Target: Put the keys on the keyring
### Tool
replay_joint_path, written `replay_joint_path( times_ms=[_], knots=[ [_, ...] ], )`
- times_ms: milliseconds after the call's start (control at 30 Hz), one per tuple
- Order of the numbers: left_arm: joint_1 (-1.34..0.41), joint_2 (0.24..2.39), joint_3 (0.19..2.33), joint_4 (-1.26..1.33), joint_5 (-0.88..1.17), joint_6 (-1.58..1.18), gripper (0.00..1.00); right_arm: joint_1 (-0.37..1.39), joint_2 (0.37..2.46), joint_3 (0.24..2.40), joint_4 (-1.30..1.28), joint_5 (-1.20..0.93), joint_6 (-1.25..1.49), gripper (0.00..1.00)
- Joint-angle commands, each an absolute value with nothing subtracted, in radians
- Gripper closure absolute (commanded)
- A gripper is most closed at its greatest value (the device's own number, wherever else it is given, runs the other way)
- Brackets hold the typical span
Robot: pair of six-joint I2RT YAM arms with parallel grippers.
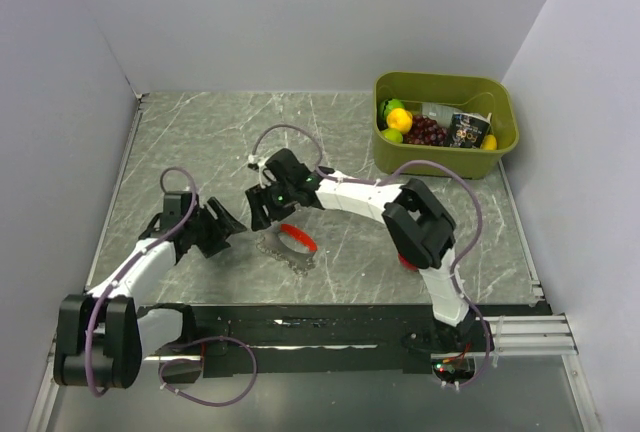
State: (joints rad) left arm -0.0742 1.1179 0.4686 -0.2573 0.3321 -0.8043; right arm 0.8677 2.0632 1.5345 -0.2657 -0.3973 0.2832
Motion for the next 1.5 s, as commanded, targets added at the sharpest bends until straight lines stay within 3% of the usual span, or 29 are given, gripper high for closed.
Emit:
replay_joint_path(
  times_ms=[0,333,533,633,767,1033,1467],
  knots=[
    [-0.009,1.048,0.450,-0.268,0.305,-0.848,0.25,0.890,2.132,1.632,-0.403,-0.344,0.247,0.33],
    [0.040,1.068,0.425,-0.221,0.383,-0.844,0.24,0.904,2.203,1.683,-0.423,-0.364,0.249,0.45],
    [0.041,1.066,0.425,-0.213,0.399,-0.838,0.24,0.904,2.210,1.675,-0.402,-0.390,0.265,0.67],
    [0.041,1.068,0.423,-0.207,0.406,-0.834,0.24,0.902,2.201,1.666,-0.399,-0.391,0.268,0.85],
    [0.043,1.071,0.420,-0.195,0.420,-0.830,0.24,0.904,2.157,1.643,-0.391,-0.380,0.256,1.00],
    [0.041,1.037,0.429,-0.169,0.477,-0.805,0.25,0.902,2.046,1.557,-0.361,-0.357,0.216,1.00],
    [0.040,0.848,0.569,-0.178,0.626,-0.690,0.28,0.870,1.679,1.332,-0.223,-0.411,0.201,1.00]
  ],
)
